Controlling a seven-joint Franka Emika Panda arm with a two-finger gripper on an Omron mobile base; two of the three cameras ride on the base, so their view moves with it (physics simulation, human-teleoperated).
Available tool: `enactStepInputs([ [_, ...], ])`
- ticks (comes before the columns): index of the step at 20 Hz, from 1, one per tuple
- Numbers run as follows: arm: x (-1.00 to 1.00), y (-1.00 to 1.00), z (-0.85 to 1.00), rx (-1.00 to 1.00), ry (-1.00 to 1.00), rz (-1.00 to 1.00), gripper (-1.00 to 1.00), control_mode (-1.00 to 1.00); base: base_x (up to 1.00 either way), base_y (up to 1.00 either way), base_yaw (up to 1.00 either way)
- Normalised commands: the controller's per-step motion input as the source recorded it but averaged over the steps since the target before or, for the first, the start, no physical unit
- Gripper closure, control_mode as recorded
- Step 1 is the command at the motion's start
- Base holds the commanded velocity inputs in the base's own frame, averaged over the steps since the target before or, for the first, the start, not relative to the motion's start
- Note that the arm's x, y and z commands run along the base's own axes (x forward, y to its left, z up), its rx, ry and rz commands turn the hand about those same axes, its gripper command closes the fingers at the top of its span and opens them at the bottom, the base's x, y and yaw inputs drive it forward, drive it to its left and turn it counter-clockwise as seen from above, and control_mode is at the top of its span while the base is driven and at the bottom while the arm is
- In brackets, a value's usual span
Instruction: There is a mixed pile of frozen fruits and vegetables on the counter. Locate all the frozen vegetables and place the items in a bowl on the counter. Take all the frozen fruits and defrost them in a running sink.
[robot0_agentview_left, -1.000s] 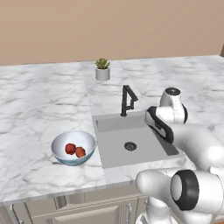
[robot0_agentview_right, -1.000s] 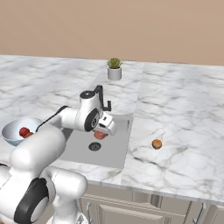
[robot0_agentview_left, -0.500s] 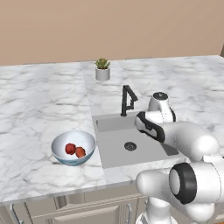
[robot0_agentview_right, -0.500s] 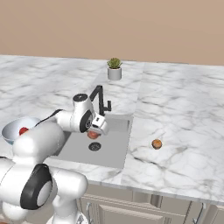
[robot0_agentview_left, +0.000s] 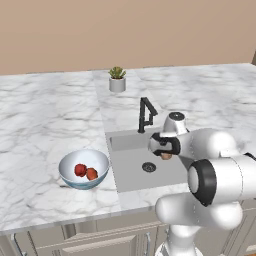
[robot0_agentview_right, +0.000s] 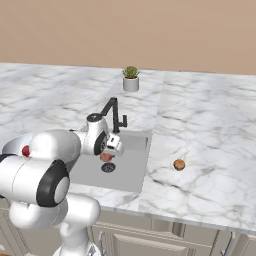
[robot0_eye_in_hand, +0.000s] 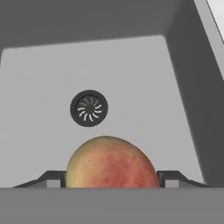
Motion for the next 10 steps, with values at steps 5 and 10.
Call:
enactStepInputs([
  [5, 0.24, 0.05, -0.38, 0.00, 0.00, 0.07, 1.00, -1.00, 0.00, 0.00, 0.00],
  [10, 0.11, 0.00, -0.25, 0.00, 0.05, 0.00, 1.00, -1.00, 0.00, 0.00, 0.00],
])
